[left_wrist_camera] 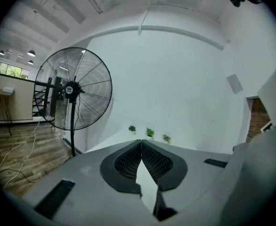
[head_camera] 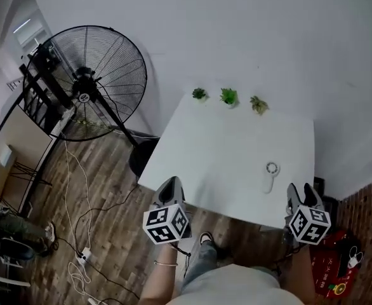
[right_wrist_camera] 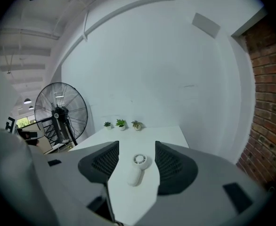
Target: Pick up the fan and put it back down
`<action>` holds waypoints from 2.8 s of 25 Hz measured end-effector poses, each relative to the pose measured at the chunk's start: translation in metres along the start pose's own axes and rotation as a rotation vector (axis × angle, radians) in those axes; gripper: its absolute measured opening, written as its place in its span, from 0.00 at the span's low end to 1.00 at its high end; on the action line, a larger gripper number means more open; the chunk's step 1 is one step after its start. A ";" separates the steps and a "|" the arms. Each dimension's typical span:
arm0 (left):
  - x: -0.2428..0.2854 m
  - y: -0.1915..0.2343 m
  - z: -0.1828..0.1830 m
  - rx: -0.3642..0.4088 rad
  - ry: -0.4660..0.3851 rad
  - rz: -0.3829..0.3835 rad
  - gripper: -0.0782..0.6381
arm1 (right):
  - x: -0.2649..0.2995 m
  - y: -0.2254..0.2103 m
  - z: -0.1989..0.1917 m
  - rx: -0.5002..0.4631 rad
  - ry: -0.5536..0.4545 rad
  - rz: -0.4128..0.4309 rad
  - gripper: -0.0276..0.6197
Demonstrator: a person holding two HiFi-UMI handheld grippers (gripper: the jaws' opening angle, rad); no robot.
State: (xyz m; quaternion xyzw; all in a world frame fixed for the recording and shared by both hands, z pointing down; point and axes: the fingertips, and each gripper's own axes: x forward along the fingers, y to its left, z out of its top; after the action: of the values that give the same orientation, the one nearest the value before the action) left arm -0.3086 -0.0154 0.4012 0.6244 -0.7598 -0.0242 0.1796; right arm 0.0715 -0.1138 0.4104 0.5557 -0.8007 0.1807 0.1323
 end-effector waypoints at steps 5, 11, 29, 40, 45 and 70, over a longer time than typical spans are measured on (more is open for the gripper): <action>0.056 0.017 0.025 0.032 0.011 -0.078 0.13 | 0.029 0.017 0.015 0.035 -0.020 -0.073 0.41; 0.115 0.019 0.037 0.062 0.046 -0.183 0.13 | 0.050 0.027 0.022 0.068 -0.028 -0.163 0.42; 0.206 -0.014 0.011 0.065 0.163 -0.263 0.13 | 0.106 0.001 0.008 0.099 0.073 -0.224 0.42; 0.215 -0.010 -0.003 0.065 0.199 -0.229 0.13 | 0.135 0.006 -0.001 0.067 0.145 -0.182 0.43; 0.218 -0.006 -0.015 0.069 0.232 -0.219 0.13 | 0.147 0.007 -0.009 0.061 0.181 -0.174 0.43; 0.210 -0.012 -0.129 0.067 0.484 -0.248 0.13 | 0.151 0.012 -0.122 0.113 0.417 -0.154 0.43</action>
State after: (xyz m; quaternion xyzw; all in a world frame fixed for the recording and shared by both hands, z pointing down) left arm -0.2909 -0.1950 0.5694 0.7058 -0.6130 0.1292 0.3308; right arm 0.0087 -0.1836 0.5811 0.5724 -0.6999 0.3254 0.2769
